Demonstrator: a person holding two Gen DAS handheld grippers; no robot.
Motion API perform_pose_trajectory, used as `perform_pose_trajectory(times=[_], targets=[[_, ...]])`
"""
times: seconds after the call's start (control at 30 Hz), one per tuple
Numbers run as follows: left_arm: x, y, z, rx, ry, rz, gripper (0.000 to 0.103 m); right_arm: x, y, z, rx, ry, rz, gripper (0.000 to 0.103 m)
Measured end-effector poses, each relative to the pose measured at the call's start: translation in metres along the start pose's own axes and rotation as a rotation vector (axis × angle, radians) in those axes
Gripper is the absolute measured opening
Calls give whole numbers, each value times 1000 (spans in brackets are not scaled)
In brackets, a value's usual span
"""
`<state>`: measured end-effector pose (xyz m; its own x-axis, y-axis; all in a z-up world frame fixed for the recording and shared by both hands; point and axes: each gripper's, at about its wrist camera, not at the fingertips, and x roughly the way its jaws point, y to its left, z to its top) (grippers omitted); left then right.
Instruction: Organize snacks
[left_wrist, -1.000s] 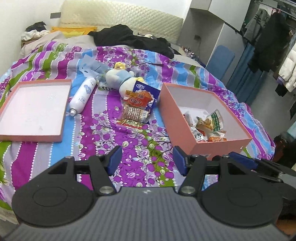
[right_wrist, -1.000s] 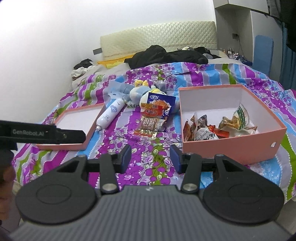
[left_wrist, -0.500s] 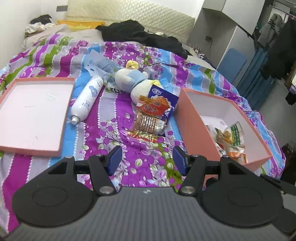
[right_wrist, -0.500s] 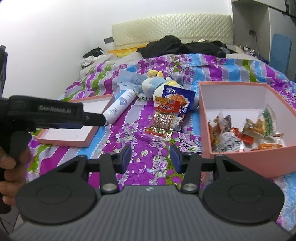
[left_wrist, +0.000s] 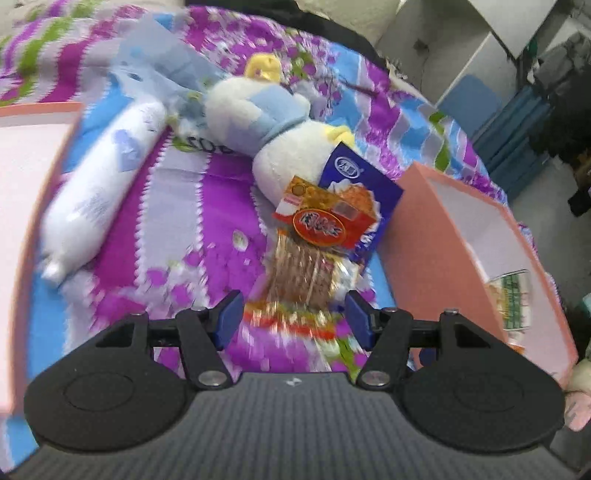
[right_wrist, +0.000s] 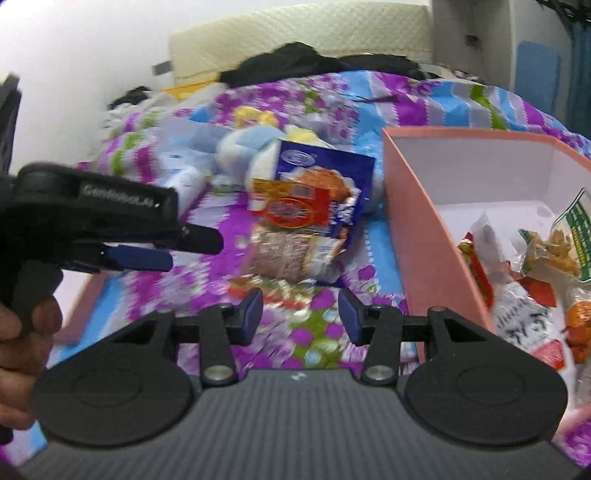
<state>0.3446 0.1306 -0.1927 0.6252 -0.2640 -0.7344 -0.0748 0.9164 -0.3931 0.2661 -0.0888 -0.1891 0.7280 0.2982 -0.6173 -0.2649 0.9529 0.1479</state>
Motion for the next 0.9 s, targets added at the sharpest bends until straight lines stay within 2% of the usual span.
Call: perform_pose_trajectory(times=[0.07,0.17,0.33,0.4,0.53,0.7,0.9], targets=[[26,2,9,12,46,-15,68,20,0,0,15,-4,-30,42],[54,3,16,63,70,1,78,44,-5,0,59,5,-56,39],[79,5,21,125,77,14,77,73,-8,-2,55,-4,-91,39],[85,7,22,133,84,-13,76,82,-9,-1,35,-12,-100,39],[94,9,18,125,119,-53,60,90,-12,2,26,-27,-77,39],[94,14,15,97,105,-80,39,96,-14,2,53,-2,-29,39],[86,19,18,79,95,-89,22,104,-14,6,47,12,24,47]])
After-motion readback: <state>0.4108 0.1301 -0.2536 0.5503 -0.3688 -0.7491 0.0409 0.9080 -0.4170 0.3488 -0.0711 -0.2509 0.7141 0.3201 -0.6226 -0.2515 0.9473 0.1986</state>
